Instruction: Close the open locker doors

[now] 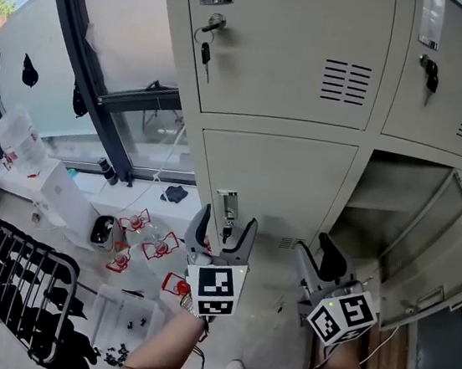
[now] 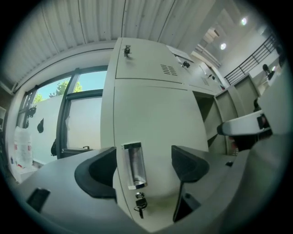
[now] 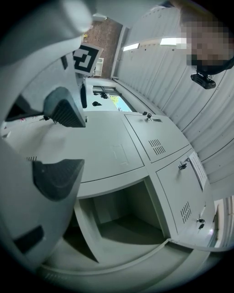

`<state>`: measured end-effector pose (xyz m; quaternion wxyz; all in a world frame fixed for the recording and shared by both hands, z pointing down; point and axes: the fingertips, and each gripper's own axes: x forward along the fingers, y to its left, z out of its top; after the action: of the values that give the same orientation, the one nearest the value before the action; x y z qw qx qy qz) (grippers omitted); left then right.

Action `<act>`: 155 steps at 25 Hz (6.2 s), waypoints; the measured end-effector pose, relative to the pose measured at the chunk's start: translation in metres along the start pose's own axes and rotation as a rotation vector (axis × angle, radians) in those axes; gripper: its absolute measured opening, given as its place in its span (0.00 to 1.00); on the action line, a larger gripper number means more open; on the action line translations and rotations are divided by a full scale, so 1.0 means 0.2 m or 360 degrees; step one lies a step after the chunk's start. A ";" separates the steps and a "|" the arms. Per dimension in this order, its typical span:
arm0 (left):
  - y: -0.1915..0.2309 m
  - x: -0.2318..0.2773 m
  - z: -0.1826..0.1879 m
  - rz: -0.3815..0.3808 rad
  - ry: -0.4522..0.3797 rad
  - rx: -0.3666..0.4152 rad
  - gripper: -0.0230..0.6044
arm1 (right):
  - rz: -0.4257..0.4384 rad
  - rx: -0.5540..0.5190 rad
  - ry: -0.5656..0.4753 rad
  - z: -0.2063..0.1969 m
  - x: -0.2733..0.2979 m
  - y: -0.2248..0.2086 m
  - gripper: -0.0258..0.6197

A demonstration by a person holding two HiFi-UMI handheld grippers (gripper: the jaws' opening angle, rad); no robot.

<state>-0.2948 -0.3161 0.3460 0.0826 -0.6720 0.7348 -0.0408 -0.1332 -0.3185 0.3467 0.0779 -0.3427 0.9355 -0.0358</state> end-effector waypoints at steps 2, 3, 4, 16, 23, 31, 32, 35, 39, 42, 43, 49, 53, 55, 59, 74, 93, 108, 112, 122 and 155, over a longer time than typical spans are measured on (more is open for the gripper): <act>-0.08 -0.02 0.03 -0.0088 -0.0017 -0.0004 0.62 | -0.0021 -0.0004 -0.0003 0.00 -0.03 -0.01 0.36; -0.13 -0.03 0.04 -0.0140 -0.0020 -0.0014 0.62 | -0.0036 -0.0008 -0.0004 0.01 -0.04 -0.01 0.36; -0.17 -0.04 0.05 -0.0197 -0.0020 -0.0035 0.62 | -0.0053 -0.0012 -0.0006 0.01 -0.06 -0.02 0.36; -0.88 -0.13 0.18 -0.1036 -0.0103 -0.0374 0.62 | -0.0439 -0.0107 -0.0017 0.09 -0.54 -0.26 0.36; -1.25 -0.21 0.23 -0.1317 -0.0114 -0.0410 0.62 | -0.0715 -0.0150 -0.0033 0.17 -0.91 -0.39 0.36; -1.56 -0.33 0.29 -0.1583 -0.0130 -0.0409 0.62 | -0.1048 -0.0179 -0.0122 0.30 -1.31 -0.56 0.36; -1.58 -0.34 0.30 -0.1605 -0.0132 -0.0407 0.62 | -0.1081 -0.0181 -0.0132 0.31 -1.35 -0.58 0.36; -1.62 -0.37 0.32 -0.1654 -0.0141 -0.0413 0.62 | -0.1169 -0.0179 -0.0153 0.33 -1.45 -0.62 0.36; -1.66 -0.43 0.34 -0.1700 -0.0136 -0.0418 0.62 | -0.1234 -0.0176 -0.0148 0.34 -1.53 -0.68 0.36; -1.70 -0.47 0.34 -0.1734 -0.0123 -0.0416 0.62 | -0.1242 -0.0176 -0.0135 0.35 -1.55 -0.72 0.36; -1.71 -0.48 0.33 -0.1743 -0.0116 -0.0419 0.62 | -0.1240 -0.0178 -0.0134 0.36 -1.55 -0.74 0.36; -1.74 -0.49 0.31 -0.1747 -0.0088 -0.0399 0.62 | -0.1205 -0.0175 -0.0139 0.37 -1.54 -0.82 0.35; -1.75 -0.46 0.32 -0.1719 -0.0090 -0.0393 0.61 | -0.1172 -0.0167 -0.0140 0.38 -1.51 -0.87 0.30; -1.76 -0.44 0.33 -0.1699 -0.0097 -0.0395 0.61 | -0.1152 -0.0169 -0.0143 0.39 -1.51 -0.90 0.29; -1.78 -0.39 0.33 -0.1667 -0.0090 -0.0413 0.61 | -0.1118 -0.0196 -0.0141 0.40 -1.50 -0.93 0.20; -1.71 -0.42 0.32 -0.1634 -0.0086 -0.0392 0.61 | -0.1009 -0.0226 -0.0123 0.36 -1.35 -0.74 0.18; -1.37 -0.42 0.27 -0.1395 -0.0070 -0.0378 0.61 | -0.0859 -0.0276 -0.0124 0.30 -1.03 -0.52 0.20; -1.18 -0.34 0.27 -0.1181 -0.0073 -0.0373 0.61 | -0.0525 -0.0225 -0.0123 0.29 -0.72 -0.43 0.21; -1.12 -0.31 0.28 -0.1093 -0.0084 -0.0379 0.59 | -0.0460 -0.0219 -0.0115 0.29 -0.66 -0.43 0.21; -0.97 -0.26 0.28 -0.0898 -0.0104 -0.0395 0.56 | -0.0290 -0.0211 -0.0088 0.30 -0.48 -0.44 0.22; -0.68 -0.10 0.21 -0.0473 -0.0063 -0.0362 0.56 | 0.0056 -0.0120 -0.0062 0.27 0.05 -0.57 0.28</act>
<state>-0.1525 -0.3076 0.3283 0.0136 -0.7787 0.6257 0.0438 -0.0584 -0.4125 0.3068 0.0837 -0.3295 0.9404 0.0077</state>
